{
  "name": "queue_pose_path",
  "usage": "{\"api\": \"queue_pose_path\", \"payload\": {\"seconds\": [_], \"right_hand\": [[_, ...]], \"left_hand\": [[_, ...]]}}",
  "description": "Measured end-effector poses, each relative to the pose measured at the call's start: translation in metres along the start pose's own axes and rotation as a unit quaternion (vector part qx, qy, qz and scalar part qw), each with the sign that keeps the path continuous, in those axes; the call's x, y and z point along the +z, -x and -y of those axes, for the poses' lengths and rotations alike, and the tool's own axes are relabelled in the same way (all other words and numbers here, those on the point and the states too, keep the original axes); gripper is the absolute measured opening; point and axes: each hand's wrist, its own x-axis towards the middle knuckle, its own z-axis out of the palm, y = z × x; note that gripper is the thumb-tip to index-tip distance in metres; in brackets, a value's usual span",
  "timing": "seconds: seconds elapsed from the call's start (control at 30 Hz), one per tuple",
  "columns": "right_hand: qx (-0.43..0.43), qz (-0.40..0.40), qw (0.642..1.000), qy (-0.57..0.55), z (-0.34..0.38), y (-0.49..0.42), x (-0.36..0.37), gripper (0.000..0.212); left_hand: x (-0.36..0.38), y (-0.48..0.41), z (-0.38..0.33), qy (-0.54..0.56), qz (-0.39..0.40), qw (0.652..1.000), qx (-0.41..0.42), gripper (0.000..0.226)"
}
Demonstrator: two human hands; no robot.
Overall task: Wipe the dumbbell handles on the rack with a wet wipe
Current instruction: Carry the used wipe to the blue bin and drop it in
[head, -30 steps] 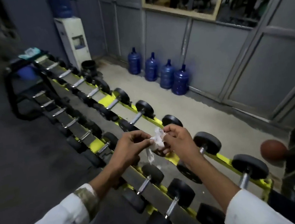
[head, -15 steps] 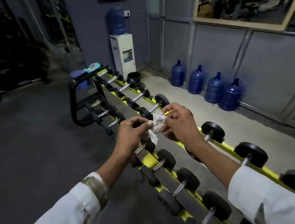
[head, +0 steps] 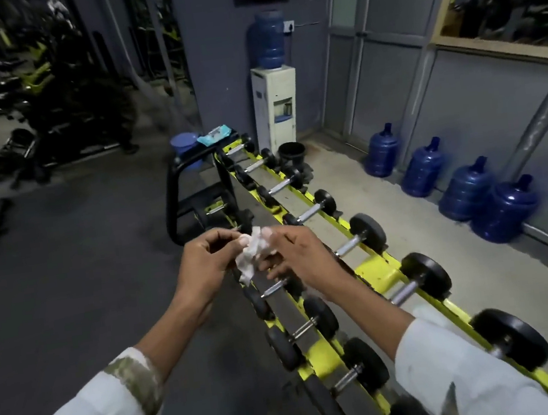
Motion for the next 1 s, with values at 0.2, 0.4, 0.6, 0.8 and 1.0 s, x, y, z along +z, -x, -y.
{"api": "queue_pose_path", "payload": {"seconds": [0.2,0.4,0.6,0.8,1.0], "right_hand": [[0.027,0.052,0.998,0.002,0.002,-0.144,0.023,0.019],[0.035,0.038,0.997,0.054,-0.008,-0.288,0.058,0.005],[0.037,0.031,0.993,0.105,-0.017,-0.452,0.117,0.009],[0.066,0.007,0.990,0.128,-0.018,-0.611,0.184,0.014],[0.074,-0.002,0.986,0.151,-0.032,-0.757,0.236,0.002]], "left_hand": [[-0.037,-0.114,0.001,-0.012,-0.034,0.999,-0.009,0.003],[-0.104,-0.231,0.028,-0.046,-0.066,0.997,-0.006,0.005],[-0.213,-0.376,0.069,-0.144,-0.055,0.988,0.022,0.001],[-0.334,-0.519,0.072,-0.295,-0.034,0.955,0.025,0.008],[-0.421,-0.661,0.084,-0.353,-0.007,0.935,0.011,0.016]]}}
